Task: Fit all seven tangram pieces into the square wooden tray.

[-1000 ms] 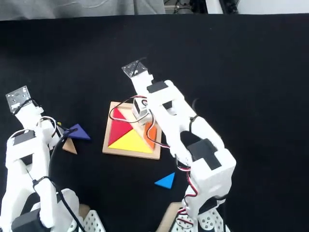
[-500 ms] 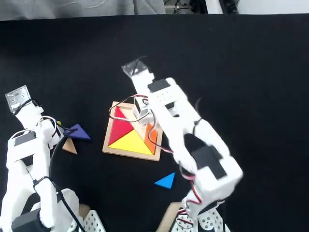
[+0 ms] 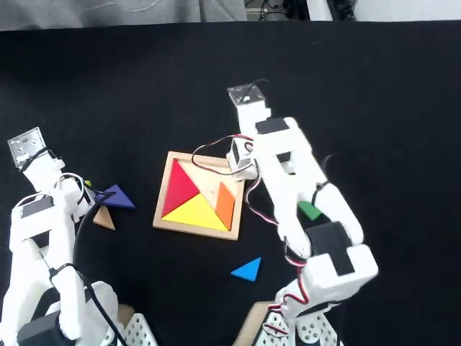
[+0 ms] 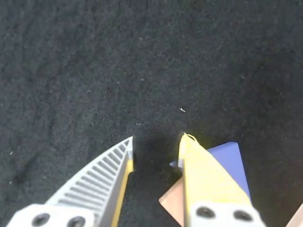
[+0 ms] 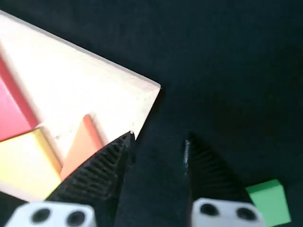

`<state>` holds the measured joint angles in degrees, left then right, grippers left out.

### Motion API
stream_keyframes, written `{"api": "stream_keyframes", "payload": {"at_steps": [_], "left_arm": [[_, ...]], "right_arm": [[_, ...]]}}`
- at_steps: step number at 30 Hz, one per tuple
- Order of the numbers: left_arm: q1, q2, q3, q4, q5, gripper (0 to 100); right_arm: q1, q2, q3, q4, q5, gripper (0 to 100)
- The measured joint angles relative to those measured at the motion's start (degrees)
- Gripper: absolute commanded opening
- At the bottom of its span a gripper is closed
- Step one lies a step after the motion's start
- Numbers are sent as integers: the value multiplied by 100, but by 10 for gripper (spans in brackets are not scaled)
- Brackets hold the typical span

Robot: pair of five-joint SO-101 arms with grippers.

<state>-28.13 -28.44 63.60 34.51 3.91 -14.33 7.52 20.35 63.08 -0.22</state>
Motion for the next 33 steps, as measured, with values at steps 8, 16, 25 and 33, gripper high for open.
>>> {"api": "stream_keyframes", "payload": {"at_steps": [8,16,25,33], "left_arm": [[0,0,0,0,0,167],[0,0,0,0,0,168],[-26,0,0,0,0,168],[-35,0,0,0,0,168]], "right_arm": [[-79,879,-466,-9,-404,178],[-105,923,-527,-9,-413,177],[-527,607,-527,53,-422,136],[-387,1257,-879,0,-422,116]]}}
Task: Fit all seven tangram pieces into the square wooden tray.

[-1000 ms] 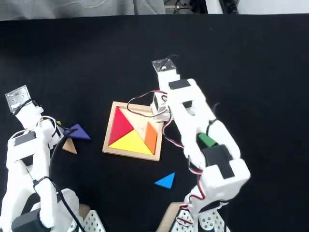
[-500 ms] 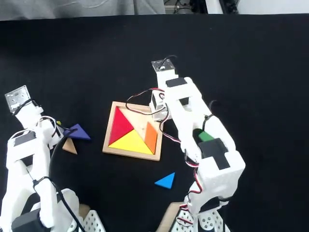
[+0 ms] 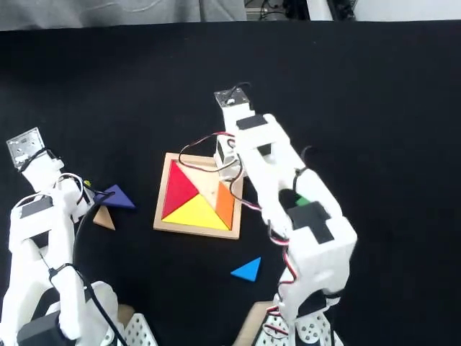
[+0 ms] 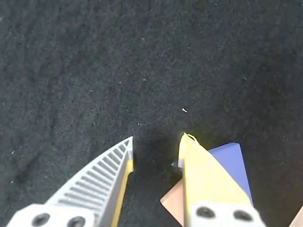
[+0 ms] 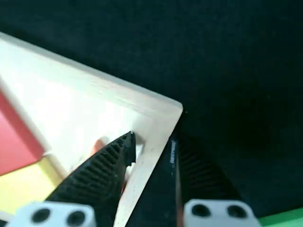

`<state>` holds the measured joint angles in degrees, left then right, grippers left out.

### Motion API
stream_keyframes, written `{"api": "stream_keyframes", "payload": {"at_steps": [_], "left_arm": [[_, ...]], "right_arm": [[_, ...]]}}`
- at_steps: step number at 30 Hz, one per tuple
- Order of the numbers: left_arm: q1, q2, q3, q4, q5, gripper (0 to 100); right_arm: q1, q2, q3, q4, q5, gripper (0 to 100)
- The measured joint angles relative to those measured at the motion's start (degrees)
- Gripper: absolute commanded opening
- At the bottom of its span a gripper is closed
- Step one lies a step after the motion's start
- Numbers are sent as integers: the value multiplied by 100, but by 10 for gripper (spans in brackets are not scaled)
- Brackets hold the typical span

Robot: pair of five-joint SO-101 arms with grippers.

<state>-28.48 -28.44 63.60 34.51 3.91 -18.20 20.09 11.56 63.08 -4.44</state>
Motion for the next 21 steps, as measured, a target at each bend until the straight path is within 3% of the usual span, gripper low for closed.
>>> {"api": "stream_keyframes", "payload": {"at_steps": [3,7,17,21], "left_arm": [[0,0,0,0,0,168],[0,0,0,0,0,168],[0,0,0,0,0,168],[0,0,0,0,0,168]], "right_arm": [[18,114,-141,70,0,104],[26,114,-167,26,0,15],[9,141,-167,-615,-35,15],[79,167,-167,-677,-466,15]]}}
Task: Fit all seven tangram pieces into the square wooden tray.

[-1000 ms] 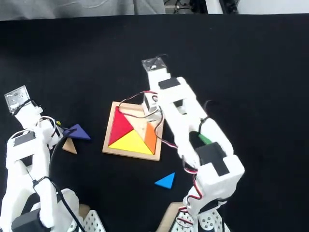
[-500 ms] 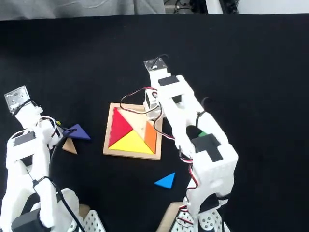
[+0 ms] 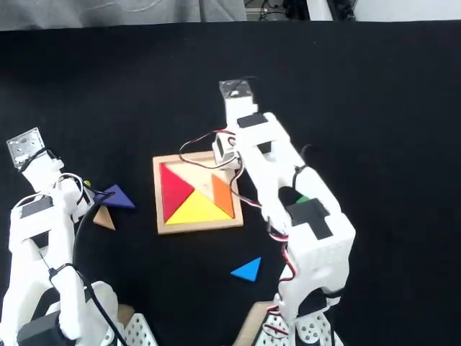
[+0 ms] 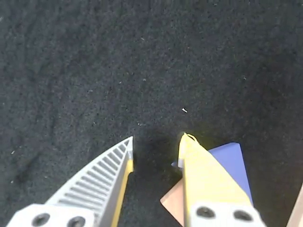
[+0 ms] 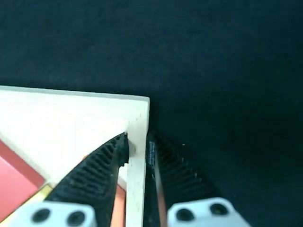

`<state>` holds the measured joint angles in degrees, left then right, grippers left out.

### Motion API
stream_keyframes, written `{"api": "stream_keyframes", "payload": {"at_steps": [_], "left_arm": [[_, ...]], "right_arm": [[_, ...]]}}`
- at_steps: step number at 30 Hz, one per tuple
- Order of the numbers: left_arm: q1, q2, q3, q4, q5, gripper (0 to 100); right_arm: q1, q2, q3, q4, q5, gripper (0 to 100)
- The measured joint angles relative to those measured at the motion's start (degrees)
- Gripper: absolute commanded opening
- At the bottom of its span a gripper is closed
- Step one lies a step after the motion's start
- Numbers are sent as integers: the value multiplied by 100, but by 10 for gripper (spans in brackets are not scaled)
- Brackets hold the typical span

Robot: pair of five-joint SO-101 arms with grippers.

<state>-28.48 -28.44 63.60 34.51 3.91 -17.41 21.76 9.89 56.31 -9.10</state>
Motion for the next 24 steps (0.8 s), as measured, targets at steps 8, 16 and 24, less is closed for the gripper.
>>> {"api": "stream_keyframes", "payload": {"at_steps": [8,16,24], "left_arm": [[0,0,0,0,0,171],[0,-9,-26,281,35,236],[35,-826,-1741,2497,-325,285]], "right_arm": [[299,0,0,0,-343,20],[105,0,0,0,-343,181],[70,-70,-404,791,-62,180]]}}
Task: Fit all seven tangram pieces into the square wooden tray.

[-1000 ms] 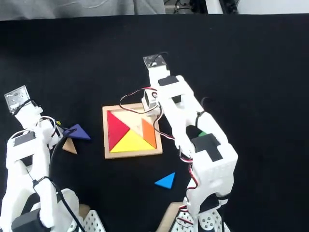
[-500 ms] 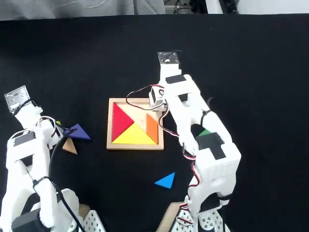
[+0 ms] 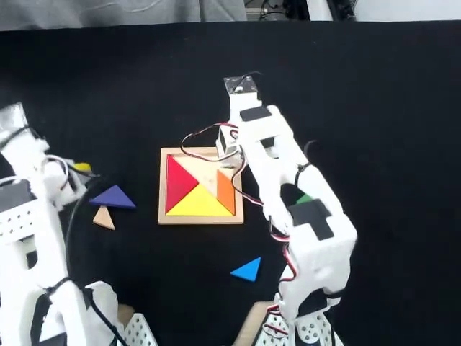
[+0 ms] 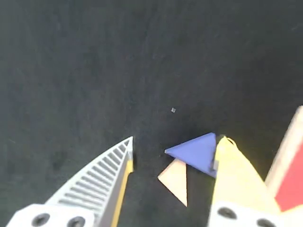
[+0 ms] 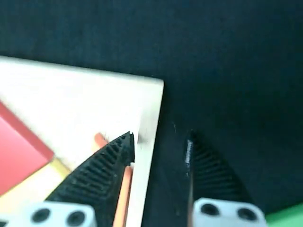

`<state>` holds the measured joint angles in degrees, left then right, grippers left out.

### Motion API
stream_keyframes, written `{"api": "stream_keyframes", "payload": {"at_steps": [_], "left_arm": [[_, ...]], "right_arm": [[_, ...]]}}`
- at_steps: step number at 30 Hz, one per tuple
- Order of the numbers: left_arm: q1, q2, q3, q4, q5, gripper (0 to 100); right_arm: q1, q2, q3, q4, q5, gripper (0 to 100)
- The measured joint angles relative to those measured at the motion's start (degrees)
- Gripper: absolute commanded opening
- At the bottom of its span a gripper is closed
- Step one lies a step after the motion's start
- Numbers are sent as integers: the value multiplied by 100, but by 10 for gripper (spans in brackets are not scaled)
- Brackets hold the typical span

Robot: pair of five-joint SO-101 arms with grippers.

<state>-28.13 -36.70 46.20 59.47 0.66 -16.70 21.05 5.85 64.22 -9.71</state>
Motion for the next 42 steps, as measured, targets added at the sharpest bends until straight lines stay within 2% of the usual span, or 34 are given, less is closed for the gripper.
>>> {"api": "stream_keyframes", "payload": {"at_steps": [5,10,16,22,24,31,34,39,42], "left_arm": [[484,35,-1187,1213,-1354,285],[589,1099,-2286,2259,-1978,285],[686,2725,-2998,2576,-3367,285],[1081,3051,-2822,2541,-5512,290],[1292,3059,-2549,2259,-6013,291],[1433,3121,-1846,352,-6708,288],[1389,3121,-1644,202,-6796,287],[835,3121,-1459,141,-6866,288],[624,3121,-1284,141,-7297,289]], "right_arm": [[589,-659,114,35,325,180],[1459,-826,818,-835,378,180],[1556,-826,1099,-1327,378,180],[1556,-826,1116,-1398,378,180],[1556,-826,1160,-1442,396,180],[1547,-826,1363,-1723,413,180],[1547,-826,1363,-1741,413,180],[1547,-826,1363,-1864,413,180],[1547,-826,1363,-1890,413,180]]}}
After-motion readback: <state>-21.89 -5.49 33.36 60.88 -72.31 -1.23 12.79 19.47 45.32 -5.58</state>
